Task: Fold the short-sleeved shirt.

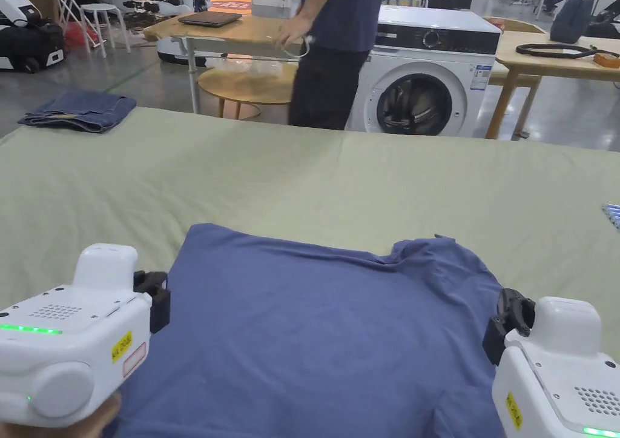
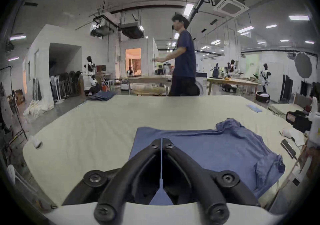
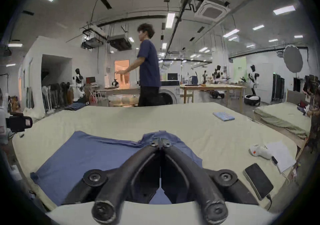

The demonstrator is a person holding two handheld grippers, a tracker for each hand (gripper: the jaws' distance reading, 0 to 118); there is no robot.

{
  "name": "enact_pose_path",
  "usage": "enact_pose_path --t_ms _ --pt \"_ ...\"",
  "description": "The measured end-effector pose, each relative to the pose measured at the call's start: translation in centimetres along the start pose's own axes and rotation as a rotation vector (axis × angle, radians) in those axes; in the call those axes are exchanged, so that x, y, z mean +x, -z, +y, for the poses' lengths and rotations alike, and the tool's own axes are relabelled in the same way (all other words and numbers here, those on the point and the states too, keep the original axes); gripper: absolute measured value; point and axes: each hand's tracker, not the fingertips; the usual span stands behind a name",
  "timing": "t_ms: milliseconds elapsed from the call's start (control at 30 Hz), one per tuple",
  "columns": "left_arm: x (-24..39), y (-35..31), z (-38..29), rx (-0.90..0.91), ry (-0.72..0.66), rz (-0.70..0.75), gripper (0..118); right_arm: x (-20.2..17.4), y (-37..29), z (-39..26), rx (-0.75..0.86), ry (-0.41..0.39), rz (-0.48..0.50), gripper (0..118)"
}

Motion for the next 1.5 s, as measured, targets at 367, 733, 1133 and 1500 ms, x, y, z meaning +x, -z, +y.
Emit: enact_pose_path --t_ms 367,733,1133,1500 --pt "-9.1 1.5 -7.1 -0.457 -0.127 0.033 10 0.0 1.5 -2.2 -0.105 0.003 0.011 0" --pt "-7.8 5.0 -10.2 -0.572 -0.047 0.138 55 1.6 1.2 -3.5 -0.206 -0.012 -0.003 0" --pt "-8.0 4.0 -10.3 -0.556 -0.078 0.057 2 9.5 -0.1 -6.1 -0.625 -0.071 -0.078 17" --pt "-8.1 3.7 -10.3 -0.548 -0.099 0.045 2 11.0 0.1 -11.1 -0.78 0.04 0.032 60"
